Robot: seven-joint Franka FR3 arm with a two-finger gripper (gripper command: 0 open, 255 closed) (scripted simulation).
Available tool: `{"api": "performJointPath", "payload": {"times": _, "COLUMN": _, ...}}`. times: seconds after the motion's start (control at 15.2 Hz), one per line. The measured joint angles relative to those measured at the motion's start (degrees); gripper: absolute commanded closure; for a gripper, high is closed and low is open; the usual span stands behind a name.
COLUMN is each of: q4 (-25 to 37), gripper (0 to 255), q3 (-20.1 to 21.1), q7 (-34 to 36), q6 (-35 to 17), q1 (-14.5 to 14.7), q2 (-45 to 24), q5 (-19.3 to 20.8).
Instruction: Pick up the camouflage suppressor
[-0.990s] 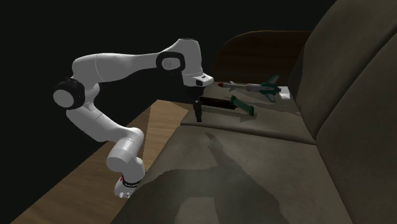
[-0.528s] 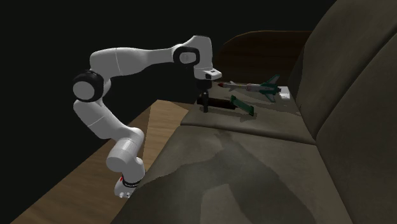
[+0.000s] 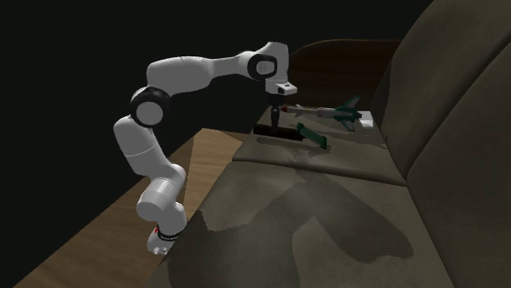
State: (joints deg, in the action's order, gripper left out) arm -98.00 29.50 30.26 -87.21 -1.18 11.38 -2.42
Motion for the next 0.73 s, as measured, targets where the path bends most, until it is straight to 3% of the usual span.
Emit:
{"api": "performJointPath", "payload": {"times": 0.13, "q4": 5.65, "gripper": 0, "q3": 2.44, "q7": 4.80, "q6": 1.45, "q1": 0.54, "q2": -5.57, "q5": 1.86}}
{"api": "performJointPath", "payload": {"times": 0.26, "q4": 7.02, "gripper": 0, "q3": 3.27, "q7": 6.93, "q6": 1.34, "q1": 0.95, "q2": -7.67, "q5": 2.56}}
{"api": "performJointPath", "payload": {"times": 0.73, "q4": 1.05, "gripper": 0, "q3": 3.22, "q7": 7.18, "q6": -3.79, "q1": 0.97, "q2": -6.79, "q5": 1.97}}
